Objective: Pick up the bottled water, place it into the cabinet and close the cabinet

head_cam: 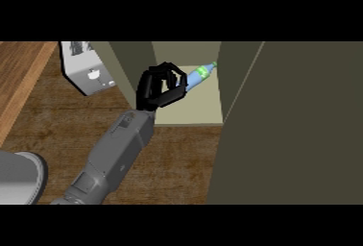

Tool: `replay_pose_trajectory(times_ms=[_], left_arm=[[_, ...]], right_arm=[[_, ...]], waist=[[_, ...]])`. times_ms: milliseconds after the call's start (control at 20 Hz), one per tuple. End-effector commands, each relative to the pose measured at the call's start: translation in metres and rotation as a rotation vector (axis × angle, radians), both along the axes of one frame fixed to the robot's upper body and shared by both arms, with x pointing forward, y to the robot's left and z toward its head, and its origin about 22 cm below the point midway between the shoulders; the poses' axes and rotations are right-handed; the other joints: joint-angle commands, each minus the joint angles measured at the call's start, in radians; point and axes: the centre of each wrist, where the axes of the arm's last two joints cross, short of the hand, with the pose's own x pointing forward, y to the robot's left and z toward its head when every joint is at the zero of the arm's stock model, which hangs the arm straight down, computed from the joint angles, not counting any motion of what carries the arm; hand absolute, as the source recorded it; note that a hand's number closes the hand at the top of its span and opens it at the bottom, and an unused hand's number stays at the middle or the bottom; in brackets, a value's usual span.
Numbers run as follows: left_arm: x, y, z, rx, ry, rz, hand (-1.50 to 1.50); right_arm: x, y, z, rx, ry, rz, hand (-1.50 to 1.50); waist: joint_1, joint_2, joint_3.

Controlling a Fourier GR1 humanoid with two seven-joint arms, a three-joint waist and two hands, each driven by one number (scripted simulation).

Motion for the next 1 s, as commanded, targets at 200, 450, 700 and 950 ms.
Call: replay_pose_trajectory(times_ms=[200, 450, 700, 950], left_arm=[[-0.054, 0.008, -0.009, -0.144, 0.019, -0.025, 1.5], [-0.104, 0.024, -0.012, -0.172, 0.028, -0.042, 1.5], [-0.157, 0.043, 0.001, -0.203, 0.014, -0.05, 1.5], [-0.191, 0.074, 0.005, -0.206, 0.02, -0.006, 1.5]], right_arm=[[-0.012, -0.008, 0.016, -0.026, -0.038, -0.012, -1.5], [-0.023, -0.013, 0.028, -0.053, -0.023, 0.022, -1.5], [-0.006, -0.004, 0.024, -0.111, -0.034, 0.128, 1.5], [-0.023, 0.0, 0.033, -0.136, 0.015, 0.328, 1.5]], waist=[[0.042, -0.011, 0.001], [0.041, -0.013, 0.0], [0.054, -0.003, 0.0], [0.045, -0.002, -0.001]])
